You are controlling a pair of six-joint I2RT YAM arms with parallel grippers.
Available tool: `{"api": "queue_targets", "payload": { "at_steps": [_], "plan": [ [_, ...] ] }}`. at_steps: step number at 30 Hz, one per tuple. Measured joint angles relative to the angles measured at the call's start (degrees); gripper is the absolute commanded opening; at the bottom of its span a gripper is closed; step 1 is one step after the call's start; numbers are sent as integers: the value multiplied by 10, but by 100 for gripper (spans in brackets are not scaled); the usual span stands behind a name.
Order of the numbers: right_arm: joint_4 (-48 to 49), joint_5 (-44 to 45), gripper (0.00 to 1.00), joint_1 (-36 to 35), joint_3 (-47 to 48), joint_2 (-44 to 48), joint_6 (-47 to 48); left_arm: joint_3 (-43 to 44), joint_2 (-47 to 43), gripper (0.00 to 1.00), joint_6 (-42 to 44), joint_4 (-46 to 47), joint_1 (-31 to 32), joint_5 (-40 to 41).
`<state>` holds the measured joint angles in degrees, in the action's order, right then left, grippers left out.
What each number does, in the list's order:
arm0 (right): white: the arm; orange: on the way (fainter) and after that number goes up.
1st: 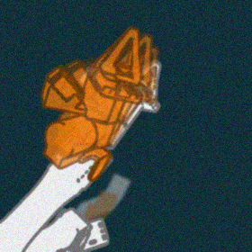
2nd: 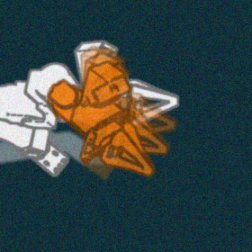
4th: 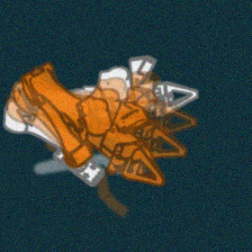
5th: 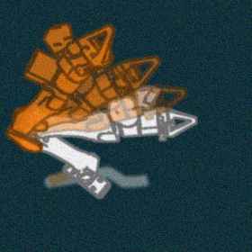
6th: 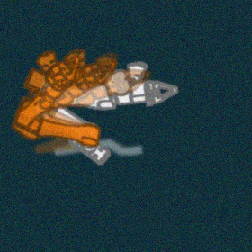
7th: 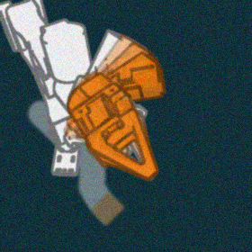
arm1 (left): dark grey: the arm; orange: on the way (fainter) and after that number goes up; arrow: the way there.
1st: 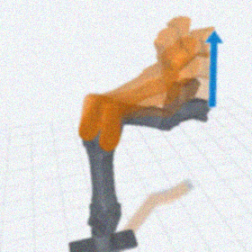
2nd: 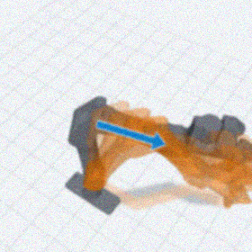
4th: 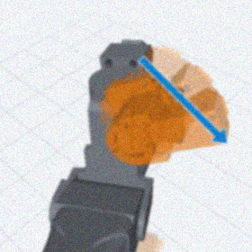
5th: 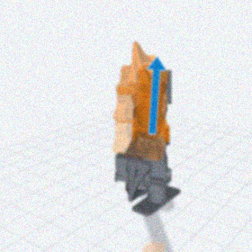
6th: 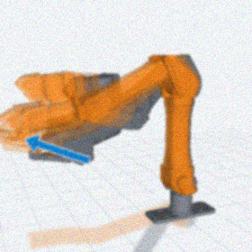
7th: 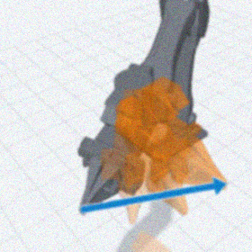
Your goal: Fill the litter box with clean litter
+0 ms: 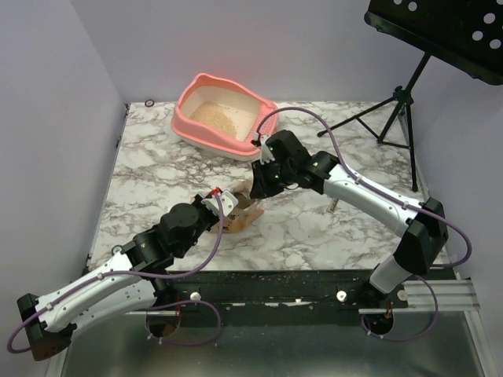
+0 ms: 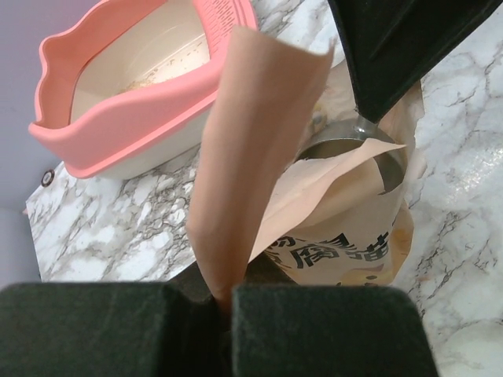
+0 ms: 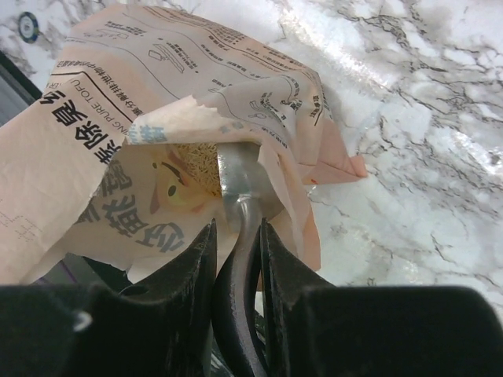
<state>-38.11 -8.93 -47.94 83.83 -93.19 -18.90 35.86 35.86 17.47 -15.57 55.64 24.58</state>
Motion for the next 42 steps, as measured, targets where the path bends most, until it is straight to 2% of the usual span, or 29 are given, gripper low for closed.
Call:
{"api": "queue_targets", "payload": {
  "at_steps": [12, 22, 27, 36, 42],
  "plan": [
    [193, -123, 1, 62, -181, 66, -72, -14, -24, 0, 30, -3, 3, -23],
    [330, -239, 1, 114, -272, 70, -145, -35, -42, 0, 54, 11, 5, -43],
    [352, -254, 1, 125, -296, 84, -160, -41, -36, 0, 59, 24, 5, -57],
    [340, -274, 1, 147, -337, 180, -184, -40, -5, 0, 59, 53, 5, -71],
    [341, -289, 1, 152, -342, 189, -204, -40, 3, 0, 59, 58, 5, -77]
  ]
}}
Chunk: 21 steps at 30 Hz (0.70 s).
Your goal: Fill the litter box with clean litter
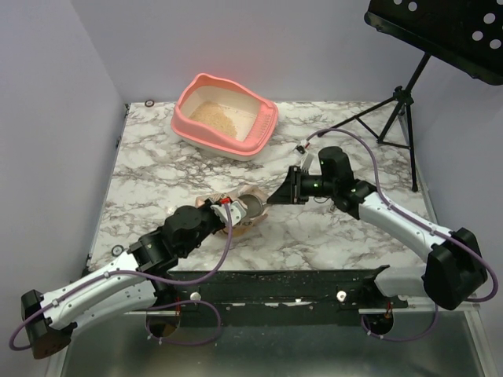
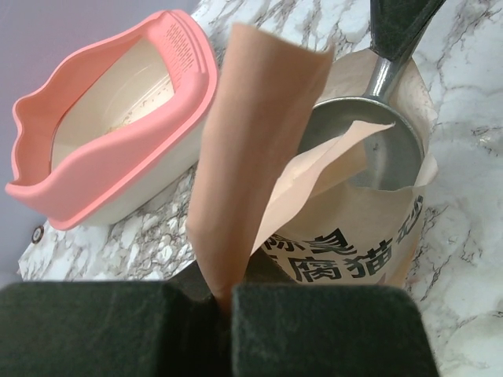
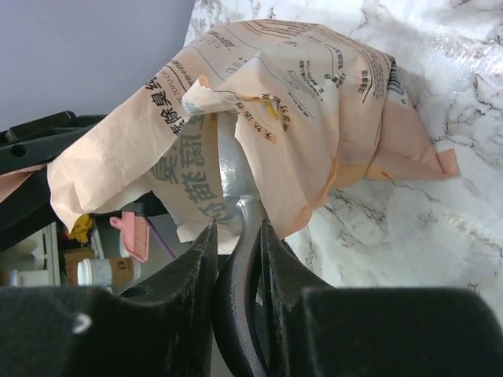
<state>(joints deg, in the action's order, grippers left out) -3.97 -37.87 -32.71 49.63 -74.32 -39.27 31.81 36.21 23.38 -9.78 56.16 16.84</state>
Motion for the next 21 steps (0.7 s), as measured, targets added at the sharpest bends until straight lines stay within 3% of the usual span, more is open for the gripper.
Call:
{"api": "queue_targets", "payload": {
  "at_steps": [13, 21],
  "plan": [
    [1, -16, 1, 48, -46, 67, -59, 1, 77, 0, -8, 51, 3, -10],
    [4, -31, 1, 92, -83, 87, -88, 2, 130, 0, -10, 93, 32, 40]
  ]
}}
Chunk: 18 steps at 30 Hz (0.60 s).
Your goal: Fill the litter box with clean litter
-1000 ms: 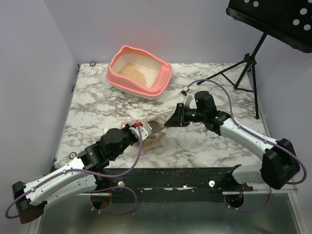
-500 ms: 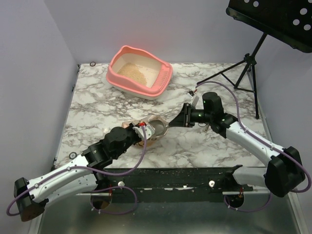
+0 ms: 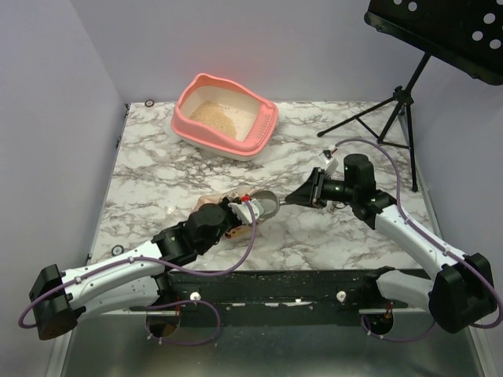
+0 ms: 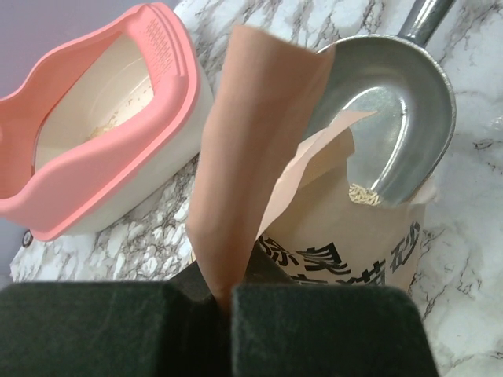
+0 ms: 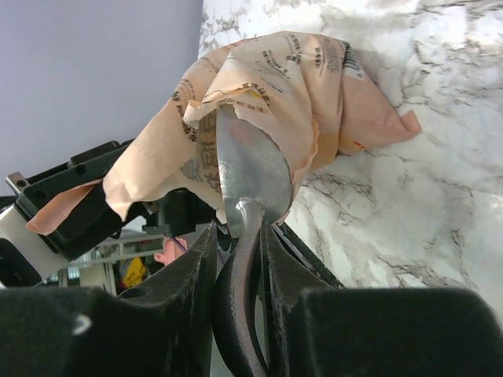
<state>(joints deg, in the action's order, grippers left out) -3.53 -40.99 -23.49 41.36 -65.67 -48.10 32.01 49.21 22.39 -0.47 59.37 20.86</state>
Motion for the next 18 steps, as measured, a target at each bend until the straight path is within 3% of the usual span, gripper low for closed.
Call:
{"api": "queue_targets", "payload": {
  "at_steps": [7, 18],
  "plan": [
    [36, -30, 1, 45, -52, 12, -14, -17, -1, 0, 1, 35, 16, 23],
    [325, -104, 1, 77, -213, -5, -107, -50, -19, 0, 2, 70, 19, 10]
  ]
}}
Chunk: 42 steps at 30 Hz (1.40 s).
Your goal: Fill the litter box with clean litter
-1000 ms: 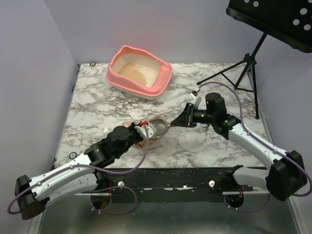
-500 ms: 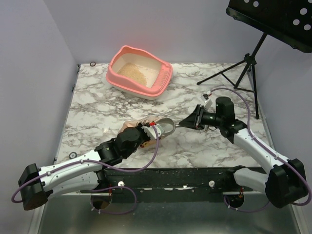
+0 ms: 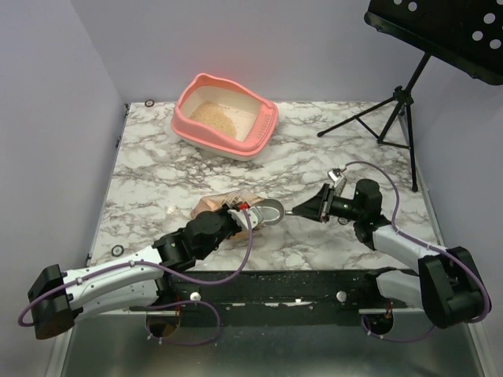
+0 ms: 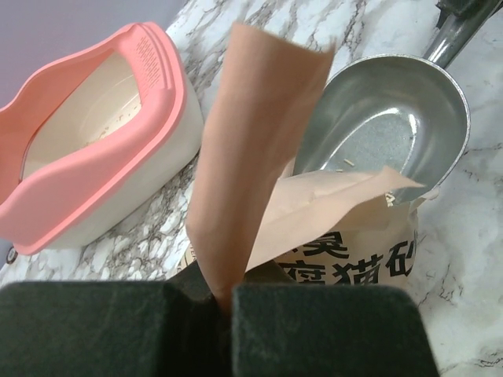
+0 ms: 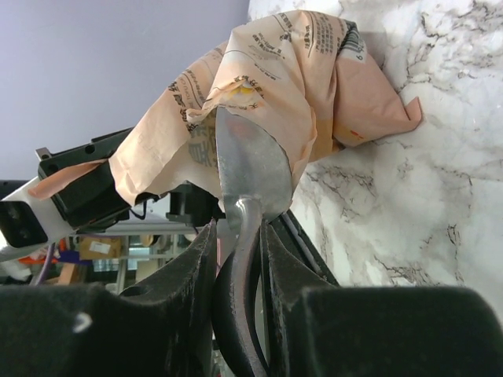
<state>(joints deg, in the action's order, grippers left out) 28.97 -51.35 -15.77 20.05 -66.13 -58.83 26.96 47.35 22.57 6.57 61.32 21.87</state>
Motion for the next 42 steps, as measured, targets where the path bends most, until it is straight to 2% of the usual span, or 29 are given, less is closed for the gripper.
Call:
{"api": "queue_targets", "payload": {
  "at_steps": [11, 16, 20, 31, 42],
  "plan": [
    [298, -63, 1, 49, -97, -88, -129, -12, -10, 0, 2, 15, 2, -10],
    [344, -74, 1, 67, -108, -80, -152, -18, -30, 0, 5, 17, 2, 0],
    [343, -81, 1, 77, -112, -52, -153, -18, -31, 0, 6, 22, 2, 12],
    [258, -80, 1, 90, -111, 39, -150, -18, -51, 0, 6, 34, 2, 73],
    [-57, -31, 1, 90, 1, 165, -77, -16, -71, 0, -1, 22, 2, 116]
  ]
}}
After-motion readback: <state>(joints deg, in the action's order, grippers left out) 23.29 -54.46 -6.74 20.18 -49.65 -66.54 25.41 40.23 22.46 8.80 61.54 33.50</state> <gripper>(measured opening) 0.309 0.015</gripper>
